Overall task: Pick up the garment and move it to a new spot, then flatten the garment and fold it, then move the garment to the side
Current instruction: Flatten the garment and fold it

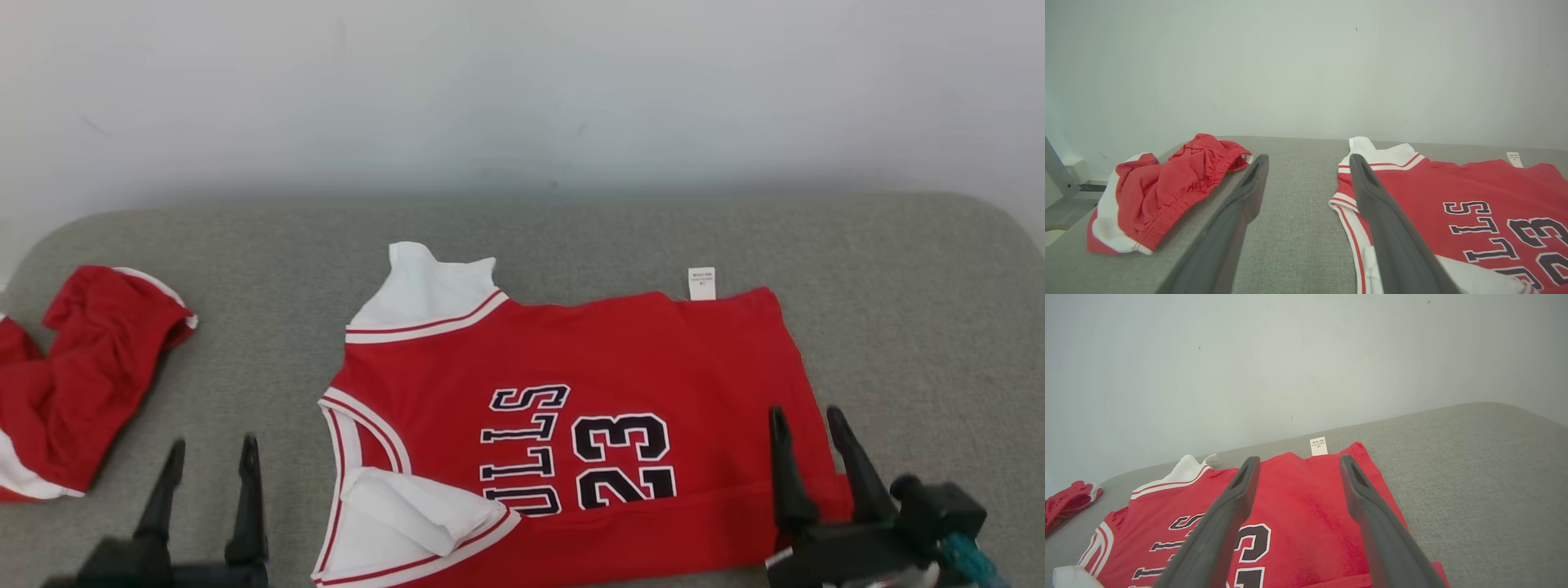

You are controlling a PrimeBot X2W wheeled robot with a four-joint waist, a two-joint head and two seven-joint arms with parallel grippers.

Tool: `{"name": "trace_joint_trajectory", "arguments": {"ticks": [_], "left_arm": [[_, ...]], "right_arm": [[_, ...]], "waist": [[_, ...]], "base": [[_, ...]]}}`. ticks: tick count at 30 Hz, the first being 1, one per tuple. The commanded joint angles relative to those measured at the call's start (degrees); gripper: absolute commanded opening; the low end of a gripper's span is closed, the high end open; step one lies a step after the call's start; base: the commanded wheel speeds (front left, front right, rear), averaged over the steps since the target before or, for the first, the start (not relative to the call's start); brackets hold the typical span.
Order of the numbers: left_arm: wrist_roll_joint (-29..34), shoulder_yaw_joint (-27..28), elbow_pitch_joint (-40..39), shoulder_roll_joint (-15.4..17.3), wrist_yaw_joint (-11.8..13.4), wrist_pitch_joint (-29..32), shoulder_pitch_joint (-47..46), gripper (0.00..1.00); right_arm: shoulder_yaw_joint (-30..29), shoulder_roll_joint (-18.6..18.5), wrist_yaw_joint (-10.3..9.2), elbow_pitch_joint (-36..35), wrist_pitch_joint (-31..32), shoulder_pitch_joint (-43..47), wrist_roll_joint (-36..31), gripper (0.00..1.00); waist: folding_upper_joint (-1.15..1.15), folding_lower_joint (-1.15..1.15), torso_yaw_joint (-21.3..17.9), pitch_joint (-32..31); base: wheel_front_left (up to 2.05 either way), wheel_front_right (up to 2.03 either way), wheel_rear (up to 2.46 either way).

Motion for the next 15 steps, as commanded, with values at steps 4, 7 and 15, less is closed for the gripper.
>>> {"name": "trace_joint_trajectory", "arguments": {"ticks": [4,7,15], "left_arm": [[-2.0,-2.3,5.1,5.2,-0.3,-0.2,-8.8,1.00],[-3.6,-6.0,8.8,10.4,-0.4,0.5,-15.8,1.00],[-13.1,-14.8,14.2,20.9,-0.4,7.5,-34.6,1.00]], "right_arm": [[1.4,-1.5,0.03,2.4,-0.2,-7.3,-0.8,1.00],[3.5,-2.9,0.03,4.6,-0.2,-12.2,-1.2,1.00],[5.7,-4.9,0.03,12.4,-0.2,-26.7,1.3,1.00]], "waist": [[0.00,0.00,-4.4,5.0],[0.00,0.00,-6.2,8.0],[0.00,0.00,-9.9,17.0]], "base": [[0.00,0.00,0.00],[0.00,0.00,0.00],[0.00,0.00,0.00]]}}
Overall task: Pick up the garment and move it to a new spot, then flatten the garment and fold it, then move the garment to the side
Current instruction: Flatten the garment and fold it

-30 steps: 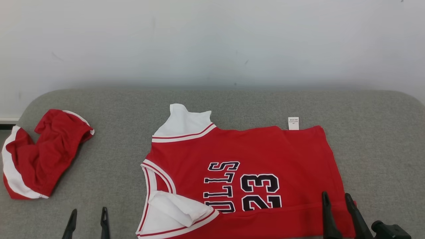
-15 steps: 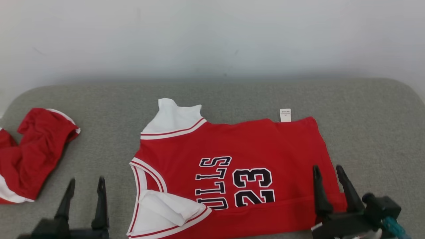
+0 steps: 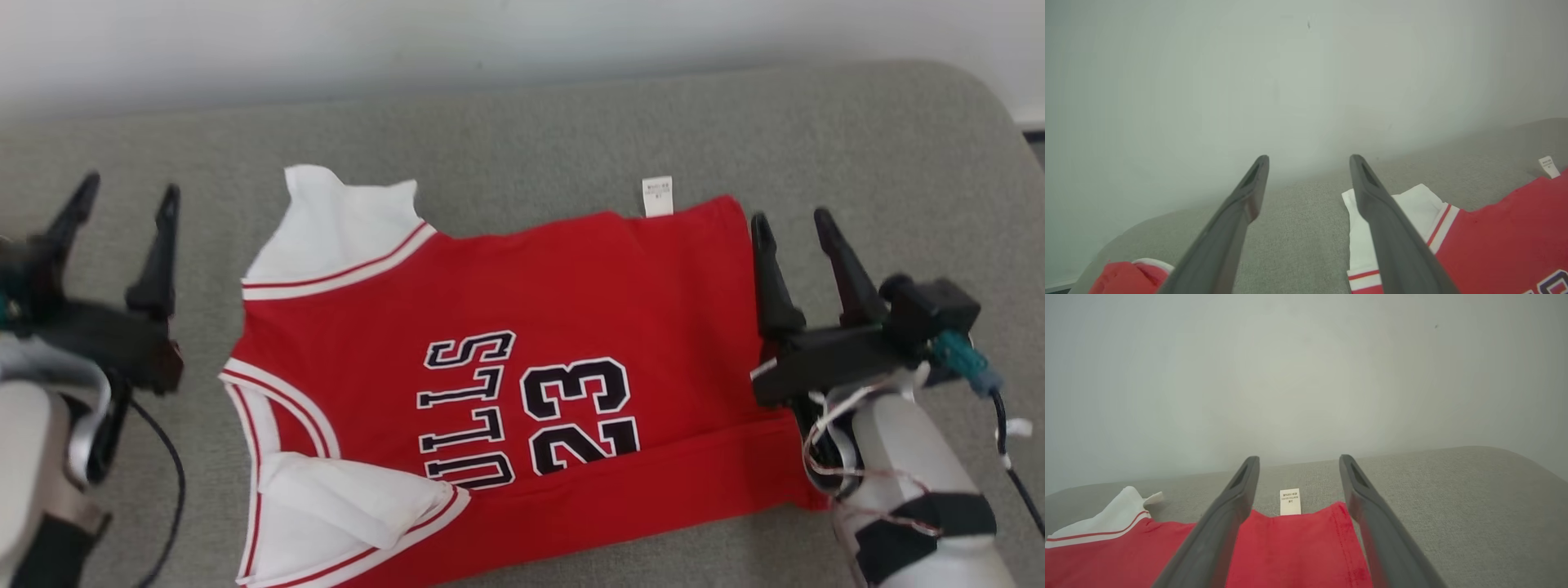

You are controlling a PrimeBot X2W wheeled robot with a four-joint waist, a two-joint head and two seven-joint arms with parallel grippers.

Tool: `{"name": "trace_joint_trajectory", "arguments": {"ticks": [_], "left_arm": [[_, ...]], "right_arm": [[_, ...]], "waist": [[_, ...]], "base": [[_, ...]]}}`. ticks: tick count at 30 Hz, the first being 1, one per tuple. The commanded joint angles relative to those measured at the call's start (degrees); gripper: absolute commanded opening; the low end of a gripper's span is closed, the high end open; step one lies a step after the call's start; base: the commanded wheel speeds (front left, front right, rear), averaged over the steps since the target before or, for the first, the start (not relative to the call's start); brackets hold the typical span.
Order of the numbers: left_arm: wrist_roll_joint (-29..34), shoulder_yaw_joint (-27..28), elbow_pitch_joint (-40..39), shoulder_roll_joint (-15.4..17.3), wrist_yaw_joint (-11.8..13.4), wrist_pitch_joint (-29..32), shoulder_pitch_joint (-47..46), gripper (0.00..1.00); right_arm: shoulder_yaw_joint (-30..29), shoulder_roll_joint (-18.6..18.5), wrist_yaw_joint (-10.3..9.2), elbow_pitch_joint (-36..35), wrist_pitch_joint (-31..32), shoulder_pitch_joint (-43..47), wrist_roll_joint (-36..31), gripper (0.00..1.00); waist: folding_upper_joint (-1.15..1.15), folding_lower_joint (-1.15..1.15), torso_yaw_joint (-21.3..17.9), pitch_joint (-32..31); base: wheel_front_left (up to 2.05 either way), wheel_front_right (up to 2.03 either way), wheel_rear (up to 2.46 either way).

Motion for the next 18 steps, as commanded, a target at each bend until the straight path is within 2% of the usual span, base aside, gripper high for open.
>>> {"name": "trace_joint_trajectory", "arguments": {"ticks": [1,4,11,18], "left_arm": [[-2.4,-1.3,1.3,1.2,-0.1,2.0,-3.1,1.00],[-6.3,-3.9,4.0,3.7,0.0,5.6,-8.7,1.00],[-12.8,-11.6,10.2,7.5,0.0,11.6,-16.9,1.00],[-17.3,-19.8,14.9,9.2,0.0,13.4,-24.0,1.00]], "right_arm": [[0.5,-0.1,0.03,1.0,-0.2,-2.7,0.5,1.00],[1.4,0.2,0.03,3.1,-0.2,-6.9,0.9,1.00],[3.1,0.8,0.03,6.4,-0.2,-13.0,1.8,1.00],[3.9,1.1,0.03,7.3,-0.2,-15.7,2.6,1.00]], "waist": [[-0.01,-0.02,-4.0,6.6],[-0.01,-0.02,-5.0,8.9],[-0.01,-0.02,-6.7,12.2],[-0.01,-0.02,-7.6,15.2]], "base": [[0.00,0.00,0.00],[0.00,0.00,0.00],[0.00,0.00,0.00],[0.00,0.00,0.00]]}}
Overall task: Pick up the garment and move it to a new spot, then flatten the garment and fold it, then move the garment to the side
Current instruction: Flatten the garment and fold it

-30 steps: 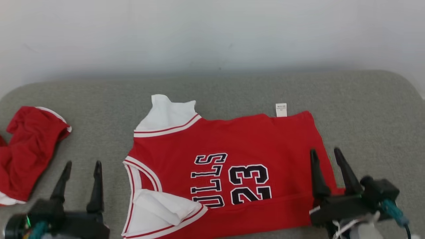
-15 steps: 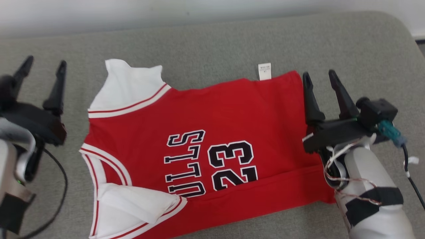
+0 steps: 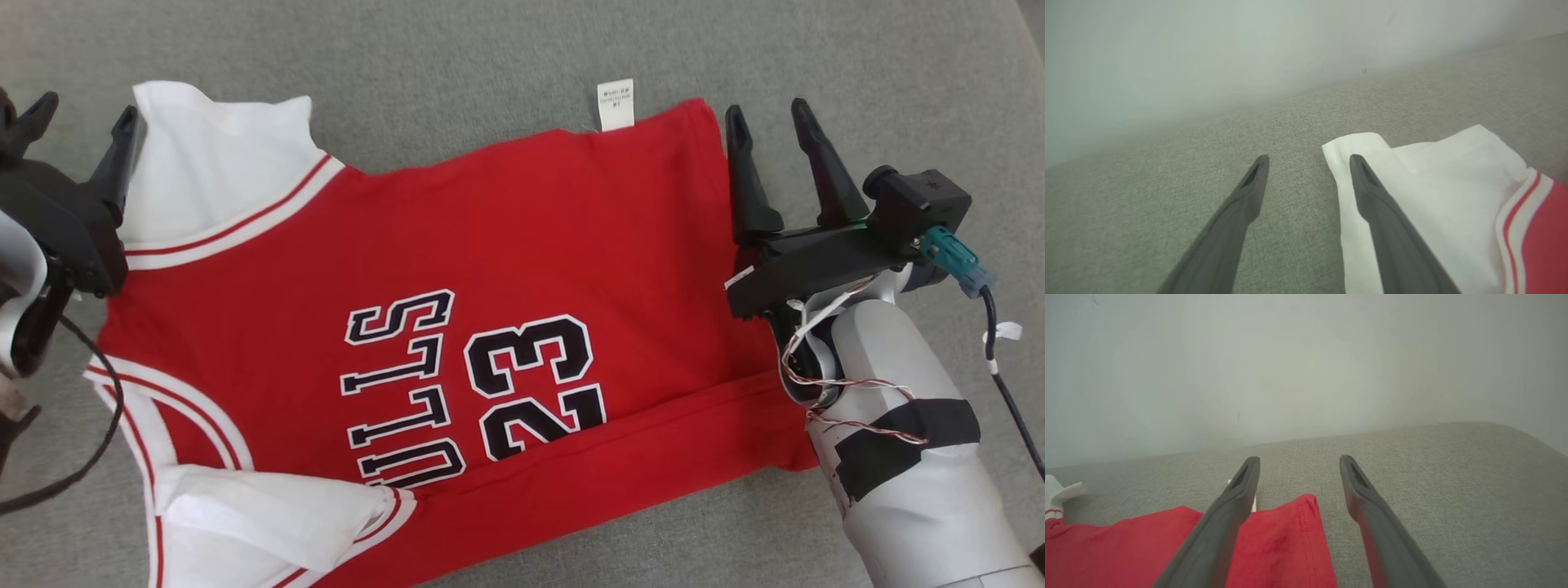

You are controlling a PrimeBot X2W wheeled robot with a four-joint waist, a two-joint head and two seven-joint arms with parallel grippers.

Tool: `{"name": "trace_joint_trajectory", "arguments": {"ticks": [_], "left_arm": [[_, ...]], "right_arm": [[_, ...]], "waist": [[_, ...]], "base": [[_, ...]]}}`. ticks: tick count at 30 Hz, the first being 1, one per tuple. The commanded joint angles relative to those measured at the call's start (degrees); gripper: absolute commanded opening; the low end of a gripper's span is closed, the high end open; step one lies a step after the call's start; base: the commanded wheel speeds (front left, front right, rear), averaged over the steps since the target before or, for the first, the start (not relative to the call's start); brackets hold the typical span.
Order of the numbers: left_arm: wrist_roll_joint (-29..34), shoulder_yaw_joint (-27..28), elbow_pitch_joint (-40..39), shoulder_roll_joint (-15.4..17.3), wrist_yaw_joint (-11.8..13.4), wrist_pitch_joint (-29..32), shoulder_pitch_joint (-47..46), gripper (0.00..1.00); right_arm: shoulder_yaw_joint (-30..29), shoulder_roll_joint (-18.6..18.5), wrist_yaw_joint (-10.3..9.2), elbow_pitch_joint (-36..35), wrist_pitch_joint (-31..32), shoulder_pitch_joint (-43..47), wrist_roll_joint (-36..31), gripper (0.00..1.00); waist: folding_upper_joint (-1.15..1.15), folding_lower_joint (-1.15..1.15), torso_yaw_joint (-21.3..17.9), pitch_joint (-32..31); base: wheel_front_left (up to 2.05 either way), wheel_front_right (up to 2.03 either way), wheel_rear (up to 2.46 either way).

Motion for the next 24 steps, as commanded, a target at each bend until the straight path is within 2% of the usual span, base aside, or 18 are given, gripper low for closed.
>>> {"name": "trace_joint_trajectory", "arguments": {"ticks": [1,14,24], "left_arm": [[-0.9,-1.3,0.8,0.2,0.1,0.2,-1.8,1.00],[-5.5,-9.5,6.4,0.2,0.1,1.9,-7.5,1.00],[-10.0,-15.9,6.6,0.5,0.1,3.7,-8.6,1.00]], "right_arm": [[0.3,0.4,0.03,0.1,-0.2,-1.0,0.3,1.00],[1.5,0.9,0.03,0.7,-0.2,-1.8,0.7,1.00],[1.8,0.6,0.03,1.2,-0.2,-1.0,0.9,1.00]], "waist": [[-0.01,-0.01,-1.2,1.8],[-0.01,-0.01,-2.1,2.6],[-0.01,-0.01,-2.1,2.3]], "base": [[0.00,0.00,0.00],[0.00,0.00,0.00],[0.00,0.00,0.00]]}}
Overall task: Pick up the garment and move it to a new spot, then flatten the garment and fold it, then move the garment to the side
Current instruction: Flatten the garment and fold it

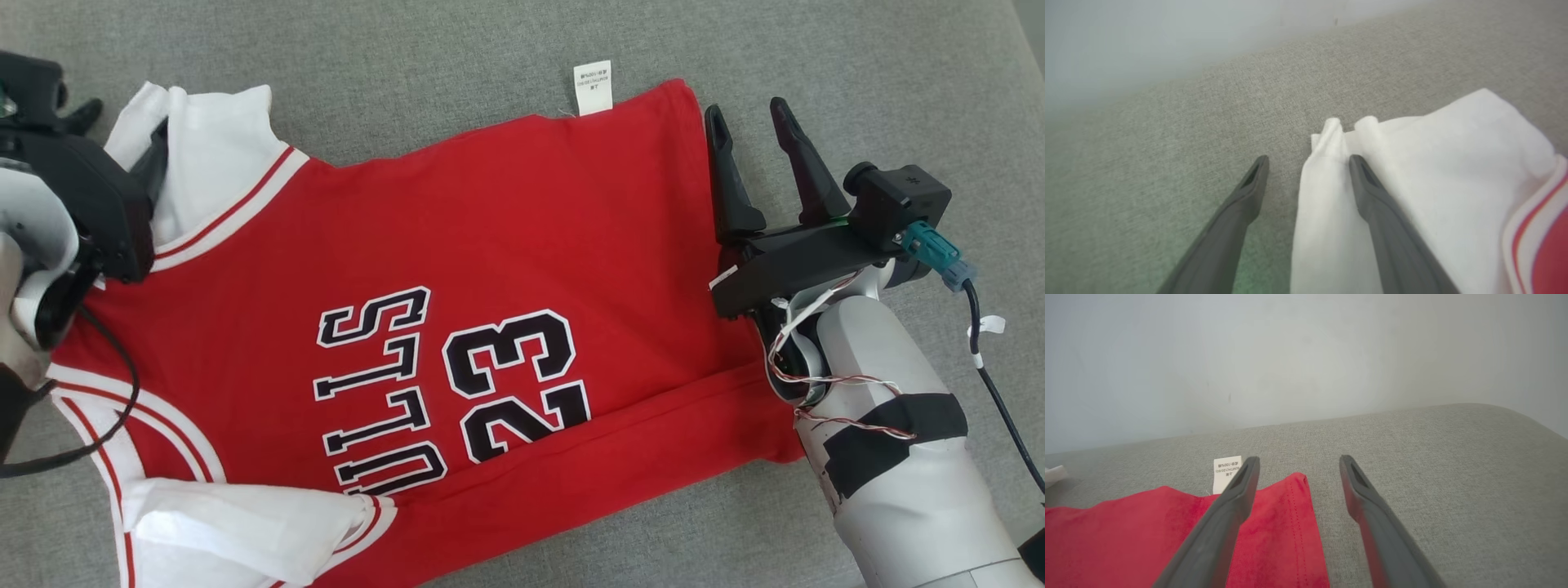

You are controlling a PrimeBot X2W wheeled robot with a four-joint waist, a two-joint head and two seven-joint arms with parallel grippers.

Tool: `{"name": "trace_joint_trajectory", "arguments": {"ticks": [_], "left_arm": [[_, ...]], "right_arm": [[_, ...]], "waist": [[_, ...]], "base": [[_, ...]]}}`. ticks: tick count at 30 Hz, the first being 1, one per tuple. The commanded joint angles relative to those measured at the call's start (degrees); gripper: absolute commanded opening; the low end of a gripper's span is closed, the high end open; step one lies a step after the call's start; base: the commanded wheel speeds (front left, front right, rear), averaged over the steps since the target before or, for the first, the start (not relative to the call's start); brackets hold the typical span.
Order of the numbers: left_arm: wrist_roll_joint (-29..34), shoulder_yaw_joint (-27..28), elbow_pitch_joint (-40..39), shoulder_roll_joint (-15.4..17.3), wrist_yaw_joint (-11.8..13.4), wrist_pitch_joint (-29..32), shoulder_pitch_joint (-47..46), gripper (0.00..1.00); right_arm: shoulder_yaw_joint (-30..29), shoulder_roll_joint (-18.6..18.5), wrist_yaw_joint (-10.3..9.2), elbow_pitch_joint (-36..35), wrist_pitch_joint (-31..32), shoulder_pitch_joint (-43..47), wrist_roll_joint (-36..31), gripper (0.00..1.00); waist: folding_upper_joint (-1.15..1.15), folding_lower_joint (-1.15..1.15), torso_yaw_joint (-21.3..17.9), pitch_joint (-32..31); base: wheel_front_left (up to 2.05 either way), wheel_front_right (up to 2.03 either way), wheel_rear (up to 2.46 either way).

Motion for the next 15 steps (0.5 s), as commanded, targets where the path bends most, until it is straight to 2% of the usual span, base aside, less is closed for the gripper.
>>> {"name": "trace_joint_trajectory", "arguments": {"ticks": [1,2,3,8,15], "left_arm": [[-0.3,-0.6,0.0,0.4,0.1,0.1,0.1,0.75],[-0.6,-1.4,-0.2,0.5,0.1,-0.1,0.0,0.34],[-1.0,-1.9,-0.3,0.6,0.1,-0.5,-0.2,0.00],[-2.1,-4.2,0.0,1.5,0.1,-3.6,-1.6,0.00],[-3.6,-6.2,-2.3,1.5,0.1,-10.8,-1.4,0.00]], "right_arm": [[0.1,0.0,0.03,0.0,-0.2,0.1,0.2,1.00],[0.2,0.0,0.03,0.1,-0.2,0.0,0.2,1.00],[0.3,0.0,0.03,0.1,-0.2,-0.1,0.2,1.00],[1.5,-0.2,0.03,2.4,-0.2,-0.8,0.4,1.00],[3.8,-2.1,0.03,11.6,0.3,-5.1,1.9,1.00]], "waist": [[-0.01,0.00,0.0,0.1],[-0.01,0.00,0.0,0.1],[-0.01,0.00,0.0,0.1],[-0.01,0.00,0.8,-0.6],[-0.01,0.00,4.0,-2.7]], "base": [[0.00,0.00,0.00],[0.00,0.00,0.00],[0.00,0.00,0.00],[0.00,0.00,0.00],[0.00,0.00,0.00]]}}
